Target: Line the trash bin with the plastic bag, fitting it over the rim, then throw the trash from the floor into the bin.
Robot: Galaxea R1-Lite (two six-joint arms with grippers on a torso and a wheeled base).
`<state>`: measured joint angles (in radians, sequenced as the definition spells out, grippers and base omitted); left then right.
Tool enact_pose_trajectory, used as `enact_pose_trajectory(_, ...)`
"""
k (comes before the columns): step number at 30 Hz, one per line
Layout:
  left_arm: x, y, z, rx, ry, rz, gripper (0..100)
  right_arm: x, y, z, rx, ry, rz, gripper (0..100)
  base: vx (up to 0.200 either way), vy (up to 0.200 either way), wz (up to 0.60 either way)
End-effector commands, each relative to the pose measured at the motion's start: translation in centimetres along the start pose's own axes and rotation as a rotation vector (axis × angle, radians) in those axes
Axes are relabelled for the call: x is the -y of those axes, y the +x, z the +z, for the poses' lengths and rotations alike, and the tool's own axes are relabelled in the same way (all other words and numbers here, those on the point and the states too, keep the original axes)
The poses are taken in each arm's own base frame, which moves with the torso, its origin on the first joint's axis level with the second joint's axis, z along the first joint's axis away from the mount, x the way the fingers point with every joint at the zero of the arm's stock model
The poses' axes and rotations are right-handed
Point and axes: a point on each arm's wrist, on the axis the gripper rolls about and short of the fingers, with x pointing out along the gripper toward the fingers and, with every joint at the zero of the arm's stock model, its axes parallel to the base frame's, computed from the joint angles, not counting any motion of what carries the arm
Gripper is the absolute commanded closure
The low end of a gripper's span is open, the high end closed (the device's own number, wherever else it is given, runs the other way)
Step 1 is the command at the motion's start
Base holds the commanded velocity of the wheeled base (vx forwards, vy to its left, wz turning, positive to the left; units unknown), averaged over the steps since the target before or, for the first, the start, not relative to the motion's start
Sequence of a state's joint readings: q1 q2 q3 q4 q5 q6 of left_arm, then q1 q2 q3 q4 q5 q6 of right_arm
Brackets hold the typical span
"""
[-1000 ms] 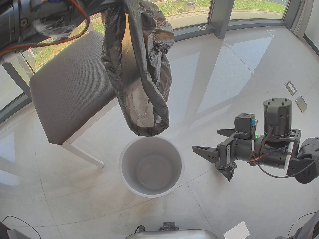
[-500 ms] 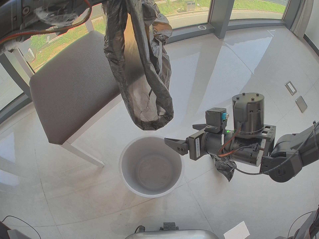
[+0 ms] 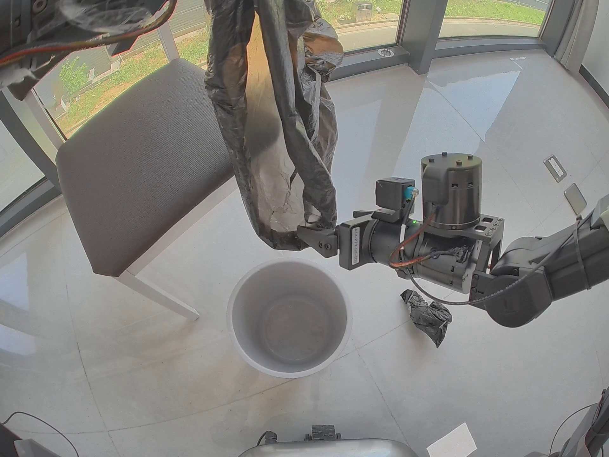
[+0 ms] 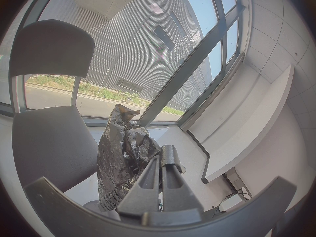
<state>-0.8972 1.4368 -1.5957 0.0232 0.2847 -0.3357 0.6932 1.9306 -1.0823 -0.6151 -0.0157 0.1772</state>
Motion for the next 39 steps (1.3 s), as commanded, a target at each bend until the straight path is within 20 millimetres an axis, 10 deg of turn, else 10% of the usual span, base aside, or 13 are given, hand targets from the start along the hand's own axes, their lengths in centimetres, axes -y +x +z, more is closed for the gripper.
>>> enact_pose_trajectory(1, 0.1, -0.3, 0.3, 0.008, -0.004, -0.009, 100, -0.3, 1.0, 0.0, 0.007, 0.006, 0.003, 0, 0.0, 0.0, 0.0)
enact_pose_trajectory(14, 0.3, -0.4, 0.7, 0.024, -0.016, -0.018, 100, -1.1, 2.1, -0.8, -0.007, 0.0, 0.02, 0, 0.0, 0.0, 0.0)
enact_pose_trajectory(15, 0.4, -0.4, 0.7, 0.024, -0.023, -0.022, 100, -1.1, 2.4, -0.8, -0.004, 0.002, 0.021, 100, 0.0, 0.0, 0.0)
enact_pose_trajectory(33, 0.5, -0.6, 0.6, 0.016, -0.027, -0.025, 100, -1.8, 2.4, -1.5, 0.008, 0.008, 0.018, 100, 0.0, 0.0, 0.0)
enact_pose_trajectory(39, 0.2, -0.8, -1.2, -0.048, -0.009, -0.01, 100, -2.4, -2.8, -3.0, -0.072, -0.015, 0.04, 100, 0.0, 0.0, 0.0)
